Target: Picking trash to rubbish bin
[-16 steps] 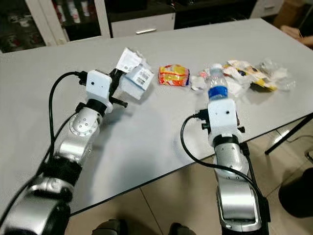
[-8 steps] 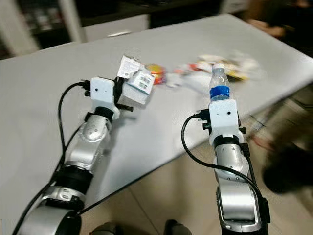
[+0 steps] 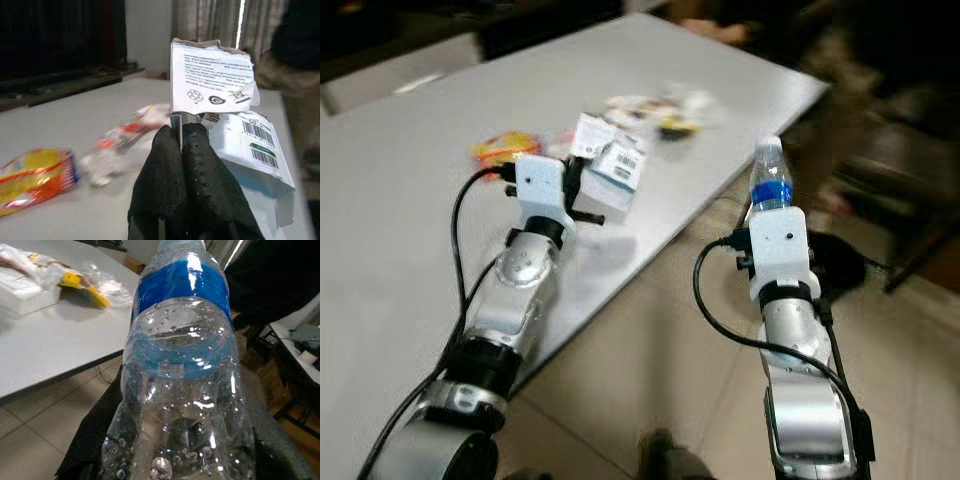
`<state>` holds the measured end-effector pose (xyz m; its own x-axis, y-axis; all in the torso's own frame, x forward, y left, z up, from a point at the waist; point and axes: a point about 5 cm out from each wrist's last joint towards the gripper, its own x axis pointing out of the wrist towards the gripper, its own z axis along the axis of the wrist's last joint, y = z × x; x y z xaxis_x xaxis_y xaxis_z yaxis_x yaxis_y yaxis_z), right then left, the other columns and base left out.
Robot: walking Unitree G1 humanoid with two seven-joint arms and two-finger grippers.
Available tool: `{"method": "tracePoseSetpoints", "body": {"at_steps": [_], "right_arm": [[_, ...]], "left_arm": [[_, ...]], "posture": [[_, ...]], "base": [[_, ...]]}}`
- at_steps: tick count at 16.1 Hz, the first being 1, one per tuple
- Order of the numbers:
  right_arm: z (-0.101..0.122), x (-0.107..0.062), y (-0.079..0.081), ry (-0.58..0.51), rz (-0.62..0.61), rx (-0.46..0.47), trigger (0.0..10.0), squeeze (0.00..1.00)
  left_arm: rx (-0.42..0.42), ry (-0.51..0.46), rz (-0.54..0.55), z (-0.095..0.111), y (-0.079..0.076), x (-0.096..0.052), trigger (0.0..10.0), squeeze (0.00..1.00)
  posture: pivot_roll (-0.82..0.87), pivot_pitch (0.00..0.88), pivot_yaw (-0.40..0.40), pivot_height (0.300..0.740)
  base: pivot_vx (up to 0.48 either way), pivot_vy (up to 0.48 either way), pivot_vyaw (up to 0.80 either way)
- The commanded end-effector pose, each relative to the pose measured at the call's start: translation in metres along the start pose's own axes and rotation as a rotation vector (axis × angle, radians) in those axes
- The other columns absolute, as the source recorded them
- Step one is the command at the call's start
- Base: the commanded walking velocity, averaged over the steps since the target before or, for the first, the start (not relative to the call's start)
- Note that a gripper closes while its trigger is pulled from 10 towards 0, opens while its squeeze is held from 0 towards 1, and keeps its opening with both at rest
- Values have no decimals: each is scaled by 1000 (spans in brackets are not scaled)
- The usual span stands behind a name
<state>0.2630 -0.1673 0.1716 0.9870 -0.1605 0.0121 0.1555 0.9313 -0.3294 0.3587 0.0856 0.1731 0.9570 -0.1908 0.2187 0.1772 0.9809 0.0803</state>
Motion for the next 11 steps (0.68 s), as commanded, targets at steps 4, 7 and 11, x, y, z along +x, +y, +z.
{"method": "tracePoseSetpoints", "body": {"at_steps": [4, 7, 11], "right_arm": [[5, -2, -6, -18, -29, -8, 10000, 0], [5, -4, -7, -15, -39, -10, 10000, 0], [4, -6, -7, -11, -41, -12, 10000, 0]], "left_arm": [[-26, -26, -74, 10, -17, 5, 0, 0], [-41, -25, -127, 10, -28, 2, 0, 0], [-50, -22, -147, 9, -31, 2, 0, 0]], "posture": [[104, 72, -26, 740], [90, 74, -22, 740], [84, 75, -19, 740]], "base": [[0, 0, -784], [0, 0, -788], [0, 0, -784]]}}
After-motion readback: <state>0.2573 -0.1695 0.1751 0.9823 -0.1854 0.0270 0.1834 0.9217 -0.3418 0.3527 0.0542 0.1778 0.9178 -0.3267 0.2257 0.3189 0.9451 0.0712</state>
